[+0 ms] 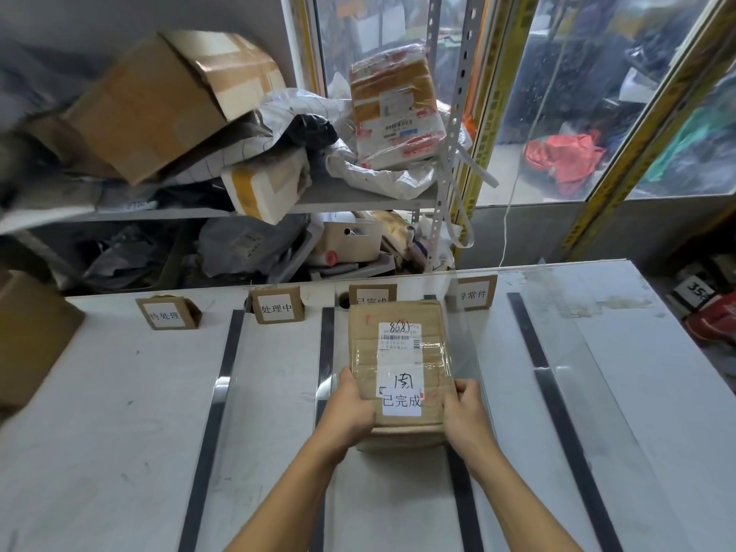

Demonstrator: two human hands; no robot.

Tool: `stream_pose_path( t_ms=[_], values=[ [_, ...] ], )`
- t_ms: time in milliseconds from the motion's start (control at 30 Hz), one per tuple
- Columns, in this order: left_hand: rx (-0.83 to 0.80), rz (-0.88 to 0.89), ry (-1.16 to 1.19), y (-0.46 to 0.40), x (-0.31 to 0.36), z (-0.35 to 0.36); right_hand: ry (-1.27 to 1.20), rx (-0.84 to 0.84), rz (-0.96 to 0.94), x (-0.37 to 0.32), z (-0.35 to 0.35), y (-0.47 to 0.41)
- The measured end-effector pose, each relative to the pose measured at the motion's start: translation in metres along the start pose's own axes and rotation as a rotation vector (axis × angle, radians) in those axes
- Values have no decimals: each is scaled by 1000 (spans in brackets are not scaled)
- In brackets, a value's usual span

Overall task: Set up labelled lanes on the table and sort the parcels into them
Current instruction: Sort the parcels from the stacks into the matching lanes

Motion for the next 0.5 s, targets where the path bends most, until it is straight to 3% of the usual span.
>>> stream_pose_path(
  t_ms=[500],
  values=[
    [113, -60, -112, -6, 9, 6, 181, -8, 32, -2, 4, -13]
  ],
)
Point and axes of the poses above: each hand's wrist, its own y-axis away from the middle knuckle, its own z-axis out of the palm, x = y × z, the point moved 5 cm from there along -y, towards the middle knuckle, and after that the axes turned 10 degrees about -y, right-handed, at the moved point
